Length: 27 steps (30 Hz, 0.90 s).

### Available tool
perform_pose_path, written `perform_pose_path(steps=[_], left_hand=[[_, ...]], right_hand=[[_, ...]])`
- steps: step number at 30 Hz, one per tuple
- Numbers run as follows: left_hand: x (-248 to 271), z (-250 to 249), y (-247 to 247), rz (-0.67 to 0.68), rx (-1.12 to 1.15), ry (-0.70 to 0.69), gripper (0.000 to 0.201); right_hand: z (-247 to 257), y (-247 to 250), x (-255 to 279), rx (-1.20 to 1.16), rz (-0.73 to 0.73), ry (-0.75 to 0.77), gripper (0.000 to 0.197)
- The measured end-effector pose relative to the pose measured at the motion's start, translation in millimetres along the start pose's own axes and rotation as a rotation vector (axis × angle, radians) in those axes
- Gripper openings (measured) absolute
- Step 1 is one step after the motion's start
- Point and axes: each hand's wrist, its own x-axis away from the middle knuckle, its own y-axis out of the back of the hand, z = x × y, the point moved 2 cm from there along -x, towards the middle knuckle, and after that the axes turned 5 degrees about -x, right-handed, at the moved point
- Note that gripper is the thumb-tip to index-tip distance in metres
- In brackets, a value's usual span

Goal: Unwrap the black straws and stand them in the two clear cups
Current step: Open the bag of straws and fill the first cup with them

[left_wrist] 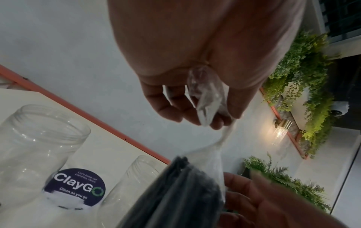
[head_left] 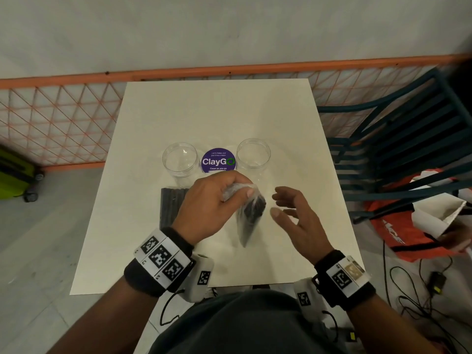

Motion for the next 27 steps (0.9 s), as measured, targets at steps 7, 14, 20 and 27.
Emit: perform_pose_path(steps=[7, 14, 20, 27], left_hand=[[-3, 5, 1, 0.047, 0.111, 0.031, 0.014], [-3, 8, 2, 0.034, 0.106, 0.056, 0.01], [-11, 3, -4, 0.041, 0.135, 0.034, 0.009], [-19, -2, -9, 0.137, 0.181, 0.063, 0.009]], right_hand=[[-5, -3, -11, 0.236, 0.012, -0.038, 0.072], [-4, 19, -9, 0.175, 0.063, -0.052, 0.042], [-4, -10, -13, 0.211, 0.146, -0.069, 0.096], [-7, -27, -28, 0.417, 0.08, -0.034, 0.106]])
